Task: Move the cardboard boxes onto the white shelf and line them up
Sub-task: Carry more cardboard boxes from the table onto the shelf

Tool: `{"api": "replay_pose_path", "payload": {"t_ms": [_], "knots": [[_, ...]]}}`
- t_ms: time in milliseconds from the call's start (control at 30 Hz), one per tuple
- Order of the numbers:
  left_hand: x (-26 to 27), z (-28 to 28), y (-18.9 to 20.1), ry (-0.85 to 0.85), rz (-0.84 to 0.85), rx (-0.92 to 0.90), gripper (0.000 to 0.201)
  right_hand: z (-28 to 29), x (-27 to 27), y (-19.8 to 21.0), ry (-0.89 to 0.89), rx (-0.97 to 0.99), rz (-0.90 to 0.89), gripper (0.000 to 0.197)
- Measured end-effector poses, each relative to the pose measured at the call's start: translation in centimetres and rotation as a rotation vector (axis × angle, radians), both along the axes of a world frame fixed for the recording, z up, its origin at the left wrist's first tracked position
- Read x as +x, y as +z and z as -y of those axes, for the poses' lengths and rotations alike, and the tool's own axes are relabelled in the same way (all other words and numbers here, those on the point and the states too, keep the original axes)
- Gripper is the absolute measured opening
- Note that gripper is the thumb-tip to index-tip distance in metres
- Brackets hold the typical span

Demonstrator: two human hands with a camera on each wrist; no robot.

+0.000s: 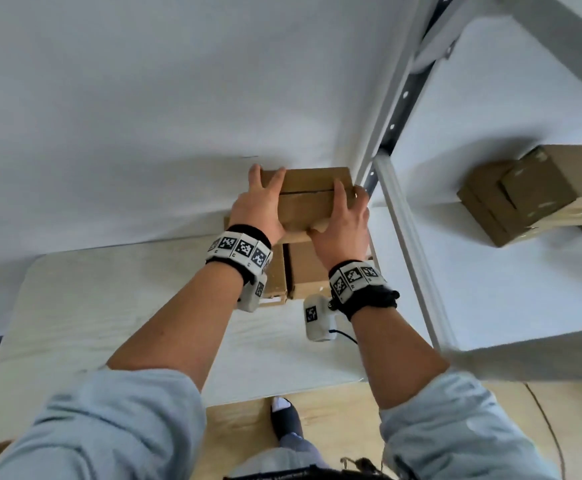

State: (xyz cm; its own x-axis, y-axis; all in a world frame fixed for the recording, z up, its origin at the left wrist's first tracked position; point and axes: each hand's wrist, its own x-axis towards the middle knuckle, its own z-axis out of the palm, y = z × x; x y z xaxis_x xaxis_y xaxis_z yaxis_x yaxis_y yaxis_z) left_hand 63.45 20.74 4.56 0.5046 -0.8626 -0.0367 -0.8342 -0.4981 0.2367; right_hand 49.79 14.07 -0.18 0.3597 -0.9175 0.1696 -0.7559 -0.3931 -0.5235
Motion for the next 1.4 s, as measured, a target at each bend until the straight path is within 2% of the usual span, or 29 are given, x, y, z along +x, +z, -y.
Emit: {"api": "replay_pose_path", "payload": {"t_ms": [200,300,400,633,767,867,1000,1200,1400], "knots": [[2.7,4.9,-2.3,-0.028,-0.066,0.026,0.107,4.8,2.3,-2.7,-0.024,0.073,-0.046,0.098],[2.7,5.1,-4.3,-0.033,-0.094,-0.006,0.098,5.7,2.5,-3.6,-0.008,0.118,-0.122,0.100],[2.6,4.6,-5.8,-0.006,-0.133,-0.048,0.095,5.8,2.9,-4.0,0.008,0.078,-0.182,0.100],[2.6,4.2,-5.3,-0.015,-0.097,-0.016,0.097,5.6,3.2,-3.7,-0.002,0.093,-0.196,0.106],[2.3,1.9,-4.9,0.030,-0.065,-0.014,0.104,4.2,3.0,-3.0,-0.054,0.095,-0.136,0.114],[1.7,-1.0,-4.8,0.040,-0.044,-0.020,0.102,2.3,2.4,-2.3,-0.090,0.049,-0.061,0.118],[-0.2,-5.7,-4.8,0.039,-0.019,0.007,0.098,-2.1,0.9,-1.4,-0.054,0.027,0.024,0.108],[-6.3,-15.2,-5.4,-0.035,-0.043,-0.037,0.094,-11.6,-4.6,-1.3,0.081,0.006,-0.063,0.106],[-13.1,-26.1,-7.0,-0.087,-0.027,-0.043,0.106,-23.2,-13.4,-1.8,0.140,-0.089,-0.114,0.097]]}}
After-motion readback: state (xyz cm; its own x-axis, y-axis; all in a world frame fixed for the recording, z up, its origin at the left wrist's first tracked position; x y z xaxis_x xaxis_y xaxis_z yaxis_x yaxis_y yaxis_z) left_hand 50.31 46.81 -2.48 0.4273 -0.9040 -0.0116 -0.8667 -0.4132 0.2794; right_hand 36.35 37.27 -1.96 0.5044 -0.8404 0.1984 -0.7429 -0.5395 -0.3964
